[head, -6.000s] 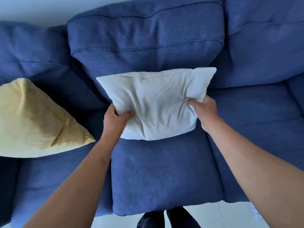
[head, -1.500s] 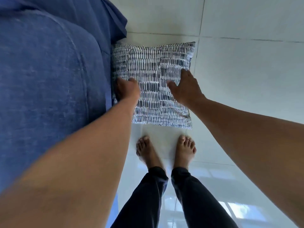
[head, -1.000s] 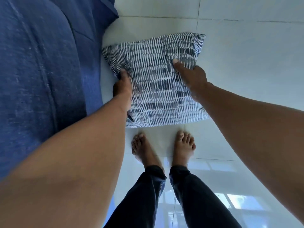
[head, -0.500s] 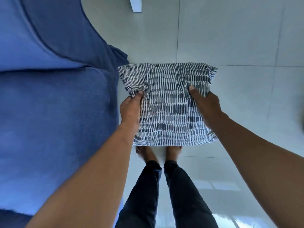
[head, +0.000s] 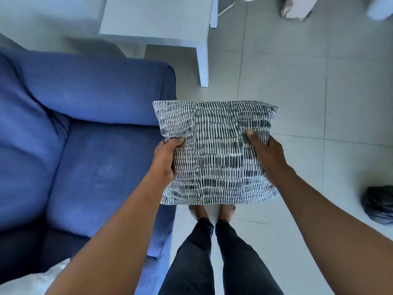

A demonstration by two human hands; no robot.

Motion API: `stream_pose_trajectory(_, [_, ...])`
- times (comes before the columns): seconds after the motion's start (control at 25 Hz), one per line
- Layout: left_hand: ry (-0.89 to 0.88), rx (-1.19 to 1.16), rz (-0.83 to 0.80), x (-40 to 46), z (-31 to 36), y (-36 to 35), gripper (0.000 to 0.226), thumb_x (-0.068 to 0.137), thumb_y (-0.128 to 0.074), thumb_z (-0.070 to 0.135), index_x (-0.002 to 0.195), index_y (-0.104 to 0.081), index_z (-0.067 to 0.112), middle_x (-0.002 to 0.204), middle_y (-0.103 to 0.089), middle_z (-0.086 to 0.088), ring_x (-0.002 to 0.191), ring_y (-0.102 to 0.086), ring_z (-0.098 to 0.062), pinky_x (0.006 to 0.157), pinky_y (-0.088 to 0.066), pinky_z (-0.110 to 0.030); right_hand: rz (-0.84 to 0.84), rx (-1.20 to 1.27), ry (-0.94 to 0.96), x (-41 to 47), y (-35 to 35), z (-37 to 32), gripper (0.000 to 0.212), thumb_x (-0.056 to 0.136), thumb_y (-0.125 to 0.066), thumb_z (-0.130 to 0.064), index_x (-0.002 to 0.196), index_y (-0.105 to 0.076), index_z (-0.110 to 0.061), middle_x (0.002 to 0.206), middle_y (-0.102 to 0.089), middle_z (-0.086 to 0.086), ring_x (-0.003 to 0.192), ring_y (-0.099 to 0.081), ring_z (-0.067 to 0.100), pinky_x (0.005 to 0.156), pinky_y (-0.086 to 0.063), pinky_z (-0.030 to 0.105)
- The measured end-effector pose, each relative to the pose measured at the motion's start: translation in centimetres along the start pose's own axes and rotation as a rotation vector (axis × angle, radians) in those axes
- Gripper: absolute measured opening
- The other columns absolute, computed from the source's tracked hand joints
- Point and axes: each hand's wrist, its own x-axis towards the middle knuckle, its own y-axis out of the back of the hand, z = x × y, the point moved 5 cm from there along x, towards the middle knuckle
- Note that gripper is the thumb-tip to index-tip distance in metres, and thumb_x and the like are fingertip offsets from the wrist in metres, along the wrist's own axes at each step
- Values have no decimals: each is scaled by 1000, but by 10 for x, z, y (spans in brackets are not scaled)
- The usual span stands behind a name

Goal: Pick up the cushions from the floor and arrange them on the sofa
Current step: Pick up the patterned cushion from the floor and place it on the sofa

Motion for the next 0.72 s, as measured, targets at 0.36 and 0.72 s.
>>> stream_pose_trajectory(0.36, [-202,-133,19,-86,52,109,32,94,-67,1,126,-63,6,111,-77,-13,93,-74,-30,83,-63,-46,-242,-88,151,-54,-71,-103,42,83,-83,-46,104,-66,-14,85,-64,-3,71,-57,15,67,-44,30])
stream_pose_trajectory(0.72, [-430,-231,227,-129,71,247,38,88,-77,29,121,-70,11,96,-79,5,82,-71,-16,69,-58,-36,-554,-220,233,-94,-226,-162,33,86,-82,-41,115,-73,-27,112,-77,-9,102,-70,12,78,-51,28])
